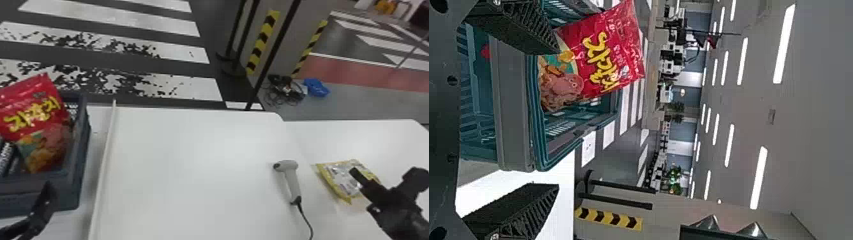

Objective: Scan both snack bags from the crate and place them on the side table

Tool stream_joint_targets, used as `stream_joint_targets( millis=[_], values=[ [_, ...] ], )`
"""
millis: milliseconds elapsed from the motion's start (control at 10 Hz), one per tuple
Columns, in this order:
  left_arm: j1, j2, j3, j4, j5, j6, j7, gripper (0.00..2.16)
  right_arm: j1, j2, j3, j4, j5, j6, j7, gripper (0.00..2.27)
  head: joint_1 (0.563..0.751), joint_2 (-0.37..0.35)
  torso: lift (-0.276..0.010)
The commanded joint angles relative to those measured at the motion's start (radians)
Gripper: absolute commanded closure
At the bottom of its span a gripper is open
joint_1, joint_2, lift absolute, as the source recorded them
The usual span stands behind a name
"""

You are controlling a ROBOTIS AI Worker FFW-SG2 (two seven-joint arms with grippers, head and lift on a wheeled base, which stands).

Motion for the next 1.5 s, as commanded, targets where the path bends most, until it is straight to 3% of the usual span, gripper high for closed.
stream_joint_targets(
  millis=[0, 200, 700, 900, 1400],
  values=[
    [0.002, -0.001, 0.005, 0.000, 0.000, -0.001, 0.000, 0.04, 0.047, 0.031, 0.000, -0.097, 0.000, -0.073, -0.001, 0.04, 0.695, -0.350, -0.095],
    [0.002, -0.005, 0.005, -0.005, 0.000, -0.001, -0.002, 0.04, 0.127, 0.080, 0.044, -0.279, 0.006, -0.128, 0.005, 0.04, 0.695, -0.350, -0.095],
    [0.001, -0.011, 0.006, -0.011, -0.001, -0.001, 0.000, 0.04, 0.311, 0.231, 0.296, -0.615, 0.120, -0.244, 0.002, 0.04, 0.695, -0.350, -0.095],
    [0.001, -0.011, 0.006, -0.014, -0.003, 0.002, 0.000, 0.04, 0.388, 0.280, 0.377, -0.698, 0.138, -0.324, -0.002, 0.04, 0.695, -0.350, -0.095],
    [-0.005, -0.014, -0.001, -0.014, -0.006, 0.002, -0.002, 0.04, 0.521, 0.344, 0.584, -0.732, 0.239, -0.517, -0.094, 0.04, 0.695, -0.211, -0.095]
  ],
)
